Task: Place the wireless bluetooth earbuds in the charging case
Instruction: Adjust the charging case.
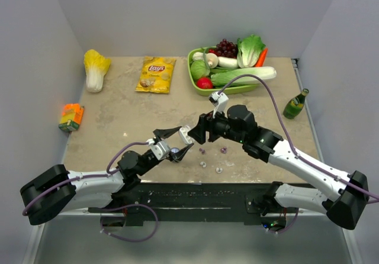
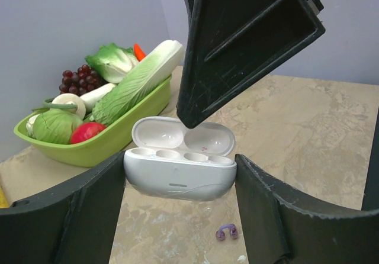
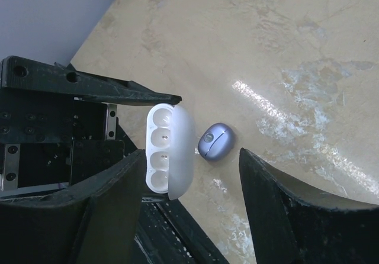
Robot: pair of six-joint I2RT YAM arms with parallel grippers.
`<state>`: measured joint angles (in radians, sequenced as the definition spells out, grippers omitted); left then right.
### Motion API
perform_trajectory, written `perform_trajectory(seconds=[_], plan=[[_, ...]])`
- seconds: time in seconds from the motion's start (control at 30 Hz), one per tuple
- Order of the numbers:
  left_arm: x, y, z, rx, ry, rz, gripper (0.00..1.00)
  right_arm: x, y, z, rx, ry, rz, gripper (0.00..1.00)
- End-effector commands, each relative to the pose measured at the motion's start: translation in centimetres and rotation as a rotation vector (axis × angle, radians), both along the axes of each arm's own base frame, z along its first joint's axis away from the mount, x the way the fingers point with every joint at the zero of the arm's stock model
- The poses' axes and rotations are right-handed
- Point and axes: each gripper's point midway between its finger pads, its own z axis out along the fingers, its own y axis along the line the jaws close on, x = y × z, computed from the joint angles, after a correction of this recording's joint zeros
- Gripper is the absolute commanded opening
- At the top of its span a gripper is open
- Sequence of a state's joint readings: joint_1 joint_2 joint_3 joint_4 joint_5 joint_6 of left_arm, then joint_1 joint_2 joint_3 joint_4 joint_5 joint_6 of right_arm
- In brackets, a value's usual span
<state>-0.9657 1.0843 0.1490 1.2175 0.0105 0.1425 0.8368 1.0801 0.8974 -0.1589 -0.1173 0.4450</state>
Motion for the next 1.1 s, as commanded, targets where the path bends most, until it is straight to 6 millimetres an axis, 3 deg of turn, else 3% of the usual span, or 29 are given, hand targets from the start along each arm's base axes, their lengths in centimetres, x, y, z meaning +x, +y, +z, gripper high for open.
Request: perform_trajectory(seconds=[0.0,0.4,0.8,0.93,0.97,1.07], plan=[[-0.3,0.1,3.5,-0.090,-0.075,0.000,0.00,0.0,0.9,1.0,0.044,-0.016,0.033,0.65],[-0.5,0.3,3.8,-0.104,-0.080,-0.006,0.00,0.0,1.3,0.2,0.035,0.005,0.043,0.42],[-0.5,0.4,3.8,-0.112,-0.078,-0.003,0.00,0.0,1.3,-0.2,0.024,0.007,0.045,0.33],[-0.4,0.3,3.4,-0.108,-0.065,-0.003,0.00,0.6,0.8,0.5,0.016,-0.027,0.015,0.18],[-0.4,0.2,3.3,-0.107,-0.059,-0.004,0.00,0.7,0.5,0.4,-0.006,-0.035,0.006,0.00],[-0.2,-0.3,2.7,-0.082,-0.025,-0.011,0.19,1.0,-0.3,1.1,-0.040,-0.075,-0.008,0.00]])
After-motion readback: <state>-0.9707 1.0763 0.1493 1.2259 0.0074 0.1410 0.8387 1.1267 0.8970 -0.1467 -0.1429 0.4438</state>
